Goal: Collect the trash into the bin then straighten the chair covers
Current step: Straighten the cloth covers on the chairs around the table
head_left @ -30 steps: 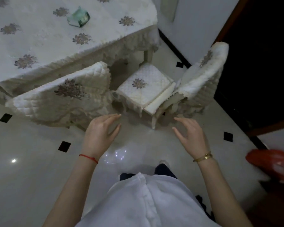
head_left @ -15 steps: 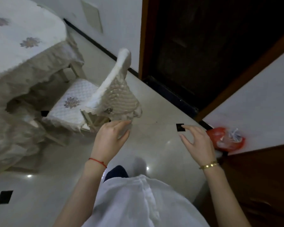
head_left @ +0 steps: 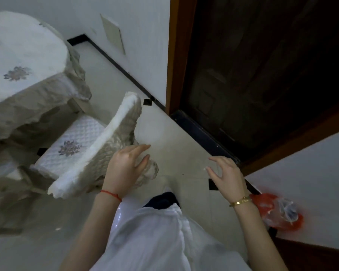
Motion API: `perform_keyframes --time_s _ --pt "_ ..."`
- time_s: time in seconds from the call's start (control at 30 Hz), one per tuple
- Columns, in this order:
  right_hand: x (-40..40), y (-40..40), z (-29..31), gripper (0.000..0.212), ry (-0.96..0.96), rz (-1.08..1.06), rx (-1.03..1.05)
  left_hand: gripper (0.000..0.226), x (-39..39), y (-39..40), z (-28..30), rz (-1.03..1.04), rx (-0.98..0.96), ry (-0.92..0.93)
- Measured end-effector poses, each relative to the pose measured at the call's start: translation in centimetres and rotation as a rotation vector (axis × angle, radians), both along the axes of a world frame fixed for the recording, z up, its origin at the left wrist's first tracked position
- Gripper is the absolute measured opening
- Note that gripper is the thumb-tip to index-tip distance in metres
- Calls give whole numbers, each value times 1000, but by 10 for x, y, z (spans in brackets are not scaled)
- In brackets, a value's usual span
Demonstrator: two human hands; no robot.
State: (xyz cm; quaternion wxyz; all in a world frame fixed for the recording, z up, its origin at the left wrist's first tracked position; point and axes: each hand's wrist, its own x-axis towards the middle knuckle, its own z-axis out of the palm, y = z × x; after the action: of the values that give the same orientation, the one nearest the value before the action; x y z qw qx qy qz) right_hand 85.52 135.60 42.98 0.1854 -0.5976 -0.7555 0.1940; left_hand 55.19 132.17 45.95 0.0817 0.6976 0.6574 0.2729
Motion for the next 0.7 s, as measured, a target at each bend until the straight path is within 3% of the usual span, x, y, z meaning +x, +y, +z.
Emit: perform_keyframes --time_s 0.27,0.7 --pt "-24 164 32 34 48 180 72 26 0 115 33 114 41 -15" --pt "-70 327 38 31 64 665 76 34 11 152 22 599 -26 -48"
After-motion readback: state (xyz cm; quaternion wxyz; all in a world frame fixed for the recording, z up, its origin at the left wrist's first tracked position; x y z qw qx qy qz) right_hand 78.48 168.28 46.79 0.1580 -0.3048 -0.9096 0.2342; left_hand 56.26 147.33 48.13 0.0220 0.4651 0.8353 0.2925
